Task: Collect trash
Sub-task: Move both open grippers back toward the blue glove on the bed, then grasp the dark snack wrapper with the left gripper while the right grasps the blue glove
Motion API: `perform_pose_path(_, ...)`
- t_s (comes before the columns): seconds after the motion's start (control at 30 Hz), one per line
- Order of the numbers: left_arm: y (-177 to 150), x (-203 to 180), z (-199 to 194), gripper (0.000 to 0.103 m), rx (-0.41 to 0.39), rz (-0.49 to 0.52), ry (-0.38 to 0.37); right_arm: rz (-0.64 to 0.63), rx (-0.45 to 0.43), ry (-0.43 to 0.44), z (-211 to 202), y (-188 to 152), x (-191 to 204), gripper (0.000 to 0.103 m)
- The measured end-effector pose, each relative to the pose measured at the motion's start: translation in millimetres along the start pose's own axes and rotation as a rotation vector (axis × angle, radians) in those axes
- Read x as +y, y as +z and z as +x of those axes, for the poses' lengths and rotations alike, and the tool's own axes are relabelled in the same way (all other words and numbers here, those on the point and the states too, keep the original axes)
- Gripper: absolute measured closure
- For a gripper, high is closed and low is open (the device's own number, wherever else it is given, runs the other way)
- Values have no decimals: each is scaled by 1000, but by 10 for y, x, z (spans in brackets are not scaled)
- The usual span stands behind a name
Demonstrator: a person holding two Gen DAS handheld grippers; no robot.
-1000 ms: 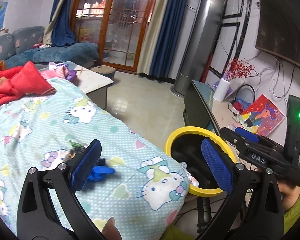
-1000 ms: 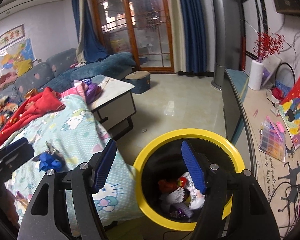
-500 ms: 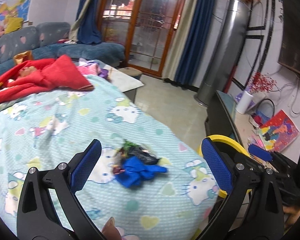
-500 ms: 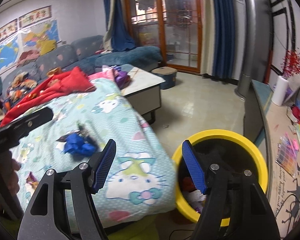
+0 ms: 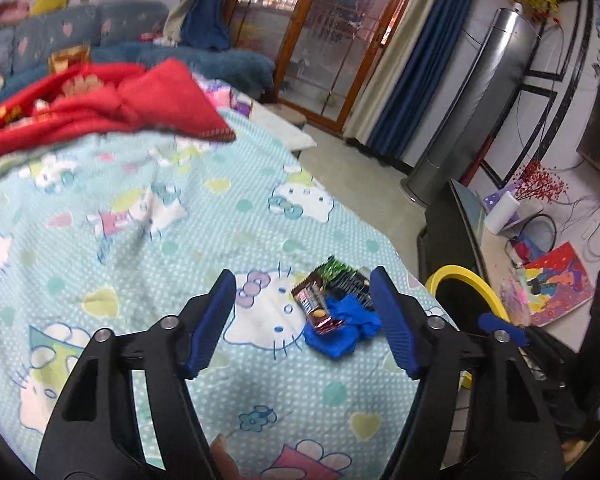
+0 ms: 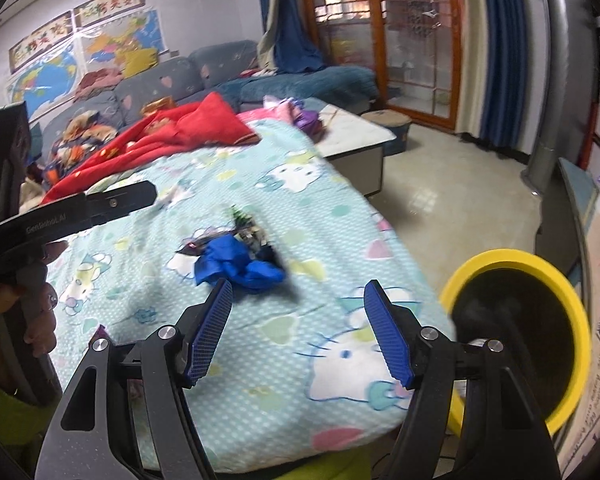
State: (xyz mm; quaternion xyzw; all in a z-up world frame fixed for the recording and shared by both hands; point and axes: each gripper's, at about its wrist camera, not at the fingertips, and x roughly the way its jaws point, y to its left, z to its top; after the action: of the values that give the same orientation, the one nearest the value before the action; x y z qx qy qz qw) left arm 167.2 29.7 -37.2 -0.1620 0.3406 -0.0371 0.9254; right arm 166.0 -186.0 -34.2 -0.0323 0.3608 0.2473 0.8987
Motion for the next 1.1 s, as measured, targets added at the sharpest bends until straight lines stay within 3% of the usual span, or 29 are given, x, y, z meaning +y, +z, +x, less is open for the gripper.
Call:
perform_pose_path(0.27,-73,81,231,57,95,-27,-86,-33,54,35,388,51,145,50)
perform_pose_path(0.47,-128,63,429,58,160,-36,-139,-44,96,50,658,68,155,61)
perform_pose_path(0.63,-190,78,572,73,204,-44,-149,-48,131,92,746,29,167,90)
perform_pose_path(0.7,-202,83,601,77,212,-47,-151,-56,138,101,749,6,183,95)
perform_pose_path(0.83,-220,108,624,88,224,-51,-151,-52,147,121,734,-31,193,99)
perform_pose_path(1.1,-196,256,505,90,194,-86,-145,-70,142,162,601,-45,295,100)
